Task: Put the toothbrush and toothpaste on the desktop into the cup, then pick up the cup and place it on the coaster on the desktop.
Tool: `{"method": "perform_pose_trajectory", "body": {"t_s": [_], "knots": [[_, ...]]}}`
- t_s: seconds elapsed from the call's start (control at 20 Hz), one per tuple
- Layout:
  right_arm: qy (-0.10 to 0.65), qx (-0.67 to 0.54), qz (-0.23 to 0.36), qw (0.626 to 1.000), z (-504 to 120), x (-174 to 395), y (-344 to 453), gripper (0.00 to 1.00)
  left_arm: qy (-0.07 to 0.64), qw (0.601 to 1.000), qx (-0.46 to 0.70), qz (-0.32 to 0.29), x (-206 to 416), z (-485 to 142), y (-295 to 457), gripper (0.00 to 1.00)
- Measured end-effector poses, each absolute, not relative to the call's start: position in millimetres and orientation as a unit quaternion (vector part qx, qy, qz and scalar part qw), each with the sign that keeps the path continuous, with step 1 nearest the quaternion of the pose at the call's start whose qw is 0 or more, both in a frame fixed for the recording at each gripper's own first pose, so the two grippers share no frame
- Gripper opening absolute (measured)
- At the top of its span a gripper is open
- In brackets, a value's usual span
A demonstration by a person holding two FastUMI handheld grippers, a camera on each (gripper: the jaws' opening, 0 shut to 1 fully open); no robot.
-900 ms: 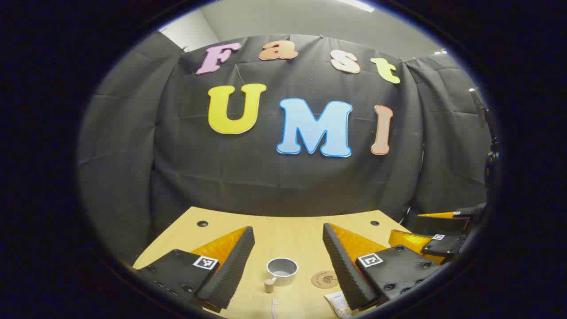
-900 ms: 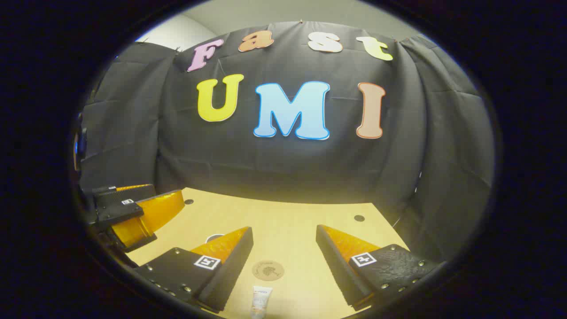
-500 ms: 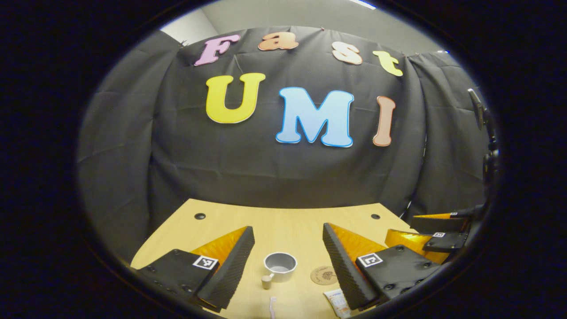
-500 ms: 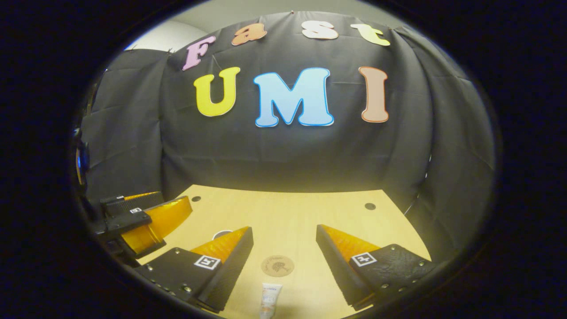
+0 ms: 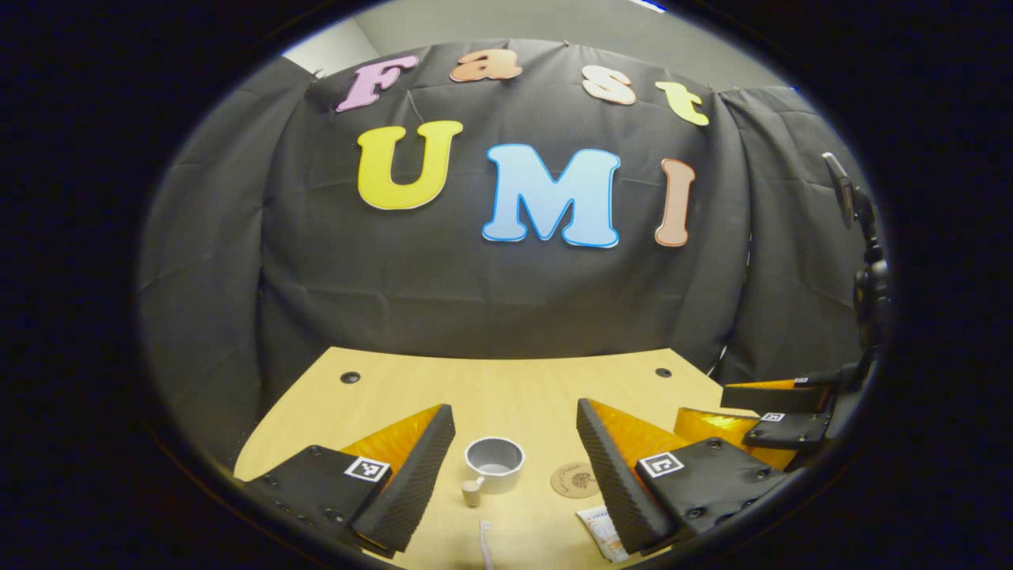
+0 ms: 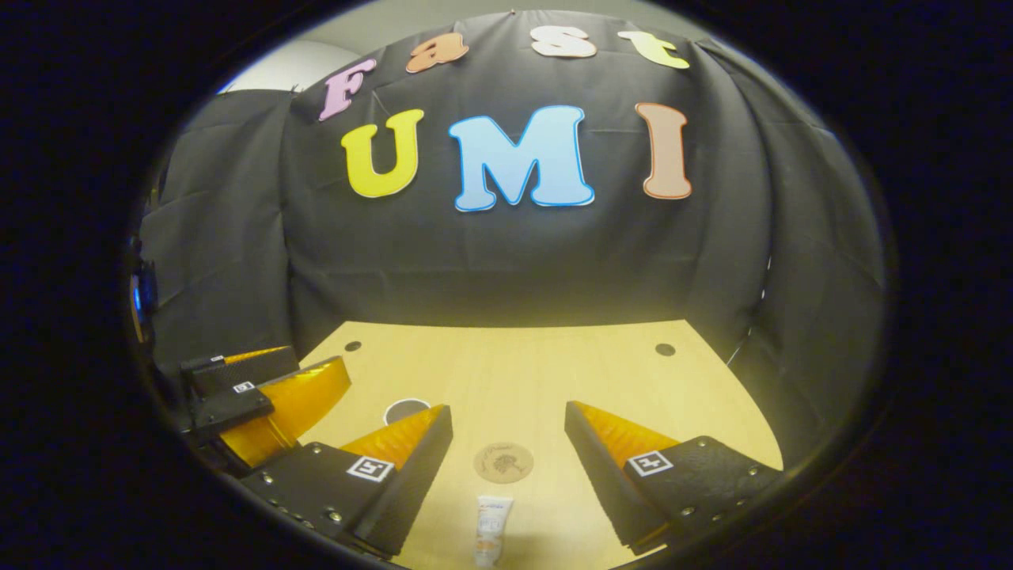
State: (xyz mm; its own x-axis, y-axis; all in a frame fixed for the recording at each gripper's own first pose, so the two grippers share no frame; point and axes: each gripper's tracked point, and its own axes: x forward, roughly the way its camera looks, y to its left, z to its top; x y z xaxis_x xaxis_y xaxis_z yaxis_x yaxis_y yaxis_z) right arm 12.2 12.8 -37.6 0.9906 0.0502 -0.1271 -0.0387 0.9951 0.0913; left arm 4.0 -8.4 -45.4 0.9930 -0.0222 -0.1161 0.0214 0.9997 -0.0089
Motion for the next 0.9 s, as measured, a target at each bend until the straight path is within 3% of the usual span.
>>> {"method": "perform_pose_trajectory", "body": {"t_s": [0.15,0.2,0.25,0.4,0.45,0.9], "knots": [[0.084,0.045,0.022,0.995,-50,13,17,0.92,0.076,0.997,-0.004,-0.013,5,-56,-7,0.98],[0.091,0.047,0.022,0.995,-54,13,19,0.92,0.082,0.997,-0.004,-0.013,5,-61,-7,0.92],[0.096,0.048,0.022,0.994,-59,15,21,0.92,0.088,0.996,-0.003,-0.014,3,-67,-5,1.00],[0.114,0.050,0.026,0.992,-71,18,29,0.89,0.107,0.994,0.000,-0.013,4,-76,-3,1.00],[0.120,0.050,0.027,0.991,-75,19,32,0.92,0.113,0.994,0.000,-0.012,4,-80,-2,1.00],[0.210,0.055,0.029,0.976,-141,33,53,0.92,0.200,0.980,-0.006,-0.007,0,-173,18,1.00]]}}
